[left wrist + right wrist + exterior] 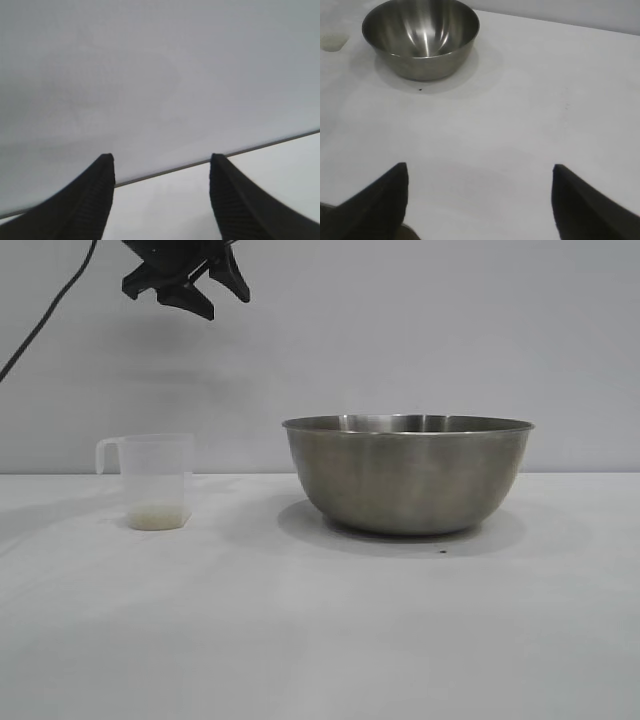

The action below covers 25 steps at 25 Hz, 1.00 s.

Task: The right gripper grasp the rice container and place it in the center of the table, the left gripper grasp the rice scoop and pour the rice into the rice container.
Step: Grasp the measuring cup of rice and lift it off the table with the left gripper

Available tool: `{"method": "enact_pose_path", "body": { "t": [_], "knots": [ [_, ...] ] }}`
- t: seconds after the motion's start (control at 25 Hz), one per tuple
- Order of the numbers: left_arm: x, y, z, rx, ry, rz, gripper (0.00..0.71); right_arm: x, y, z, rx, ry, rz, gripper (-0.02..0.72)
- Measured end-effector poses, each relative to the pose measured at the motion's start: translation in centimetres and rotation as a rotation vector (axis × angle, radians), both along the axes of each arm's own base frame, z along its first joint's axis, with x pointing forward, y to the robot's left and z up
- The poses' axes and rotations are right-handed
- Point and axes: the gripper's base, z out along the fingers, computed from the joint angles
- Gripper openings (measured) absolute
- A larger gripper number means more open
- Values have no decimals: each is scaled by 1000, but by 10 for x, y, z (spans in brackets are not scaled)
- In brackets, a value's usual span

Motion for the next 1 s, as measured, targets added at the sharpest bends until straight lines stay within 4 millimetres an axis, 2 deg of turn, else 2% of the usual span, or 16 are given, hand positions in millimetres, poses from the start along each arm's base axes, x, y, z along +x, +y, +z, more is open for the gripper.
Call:
{"method": "enact_pose_path", "body": {
  "t": [0.16, 0.36, 0.76, 0.92, 1.0],
  "knots": [
    [0, 4, -4, 59, 25, 23, 402, 0, 0, 0, 0, 0, 0, 529],
    [2, 16, -12, 113, 106, 222, 402, 0, 0, 0, 0, 0, 0, 529],
    [-1, -16, -10, 140, 12, 208, 402, 0, 0, 0, 0, 0, 0, 529],
    [0, -17, -6, 108, -30, 235, 402, 0, 0, 0, 0, 0, 0, 529],
    [1, -16, -6, 146, -46, 231, 402, 0, 0, 0, 0, 0, 0, 529]
  ]
}}
